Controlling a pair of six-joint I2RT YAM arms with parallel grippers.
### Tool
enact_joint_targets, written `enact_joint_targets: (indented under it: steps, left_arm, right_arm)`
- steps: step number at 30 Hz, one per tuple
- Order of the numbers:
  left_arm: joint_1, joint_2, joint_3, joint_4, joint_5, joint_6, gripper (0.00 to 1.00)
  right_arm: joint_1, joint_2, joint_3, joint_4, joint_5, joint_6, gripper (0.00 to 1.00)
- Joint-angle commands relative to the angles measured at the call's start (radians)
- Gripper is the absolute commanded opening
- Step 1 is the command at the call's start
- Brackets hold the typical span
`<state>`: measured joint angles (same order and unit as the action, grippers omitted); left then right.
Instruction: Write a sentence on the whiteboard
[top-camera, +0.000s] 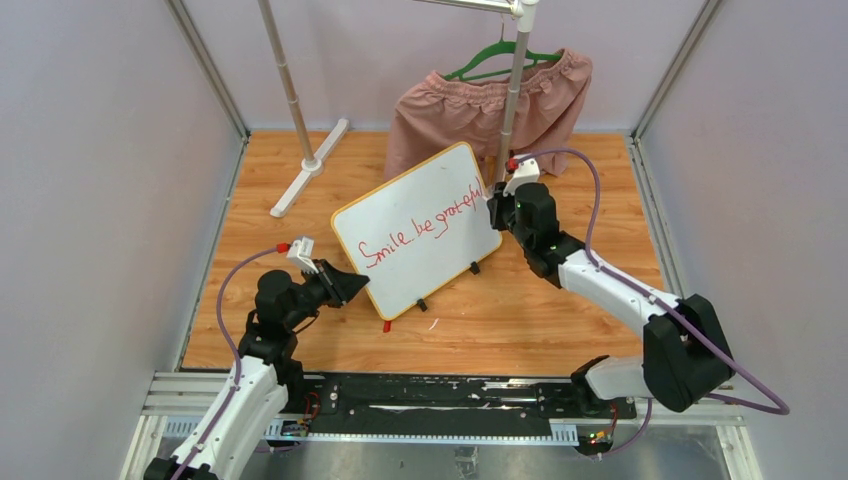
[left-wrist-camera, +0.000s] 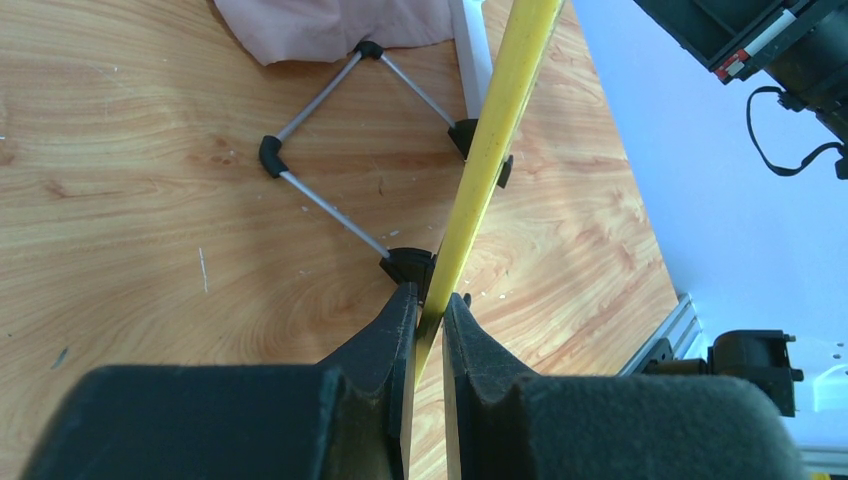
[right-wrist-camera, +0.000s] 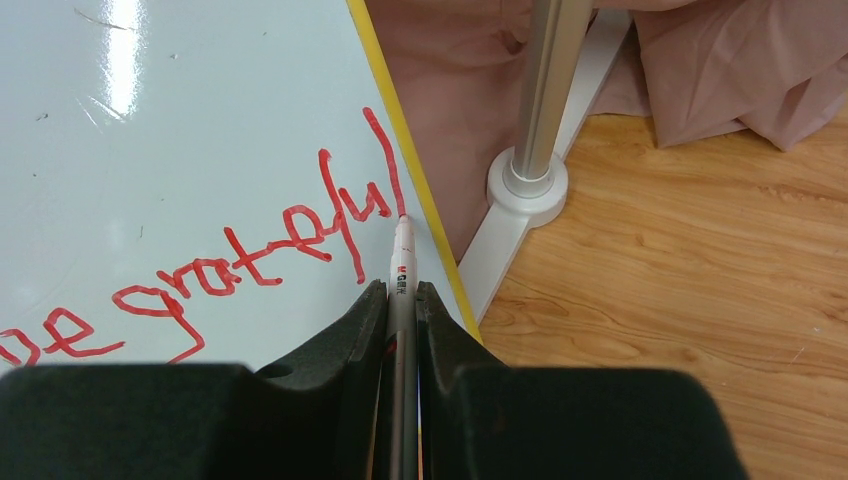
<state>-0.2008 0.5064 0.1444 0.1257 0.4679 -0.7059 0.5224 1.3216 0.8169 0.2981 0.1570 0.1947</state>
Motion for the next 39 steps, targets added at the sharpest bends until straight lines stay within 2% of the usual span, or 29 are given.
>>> enact_joint_targets:
  steps: [1,39]
  left_arm:
    - [-0.007,-0.003,0.017,-0.042,-0.005,0.006,0.0]
    - [-0.008,-0.007,0.024,-0.06,-0.014,0.009,0.0]
  right_arm:
    - [-0.007,-0.018,-0.022,-0.016,-0.011,0.014,0.0]
    - [0.014,-0.039,-0.038,-0.065,0.045,0.002,0.0]
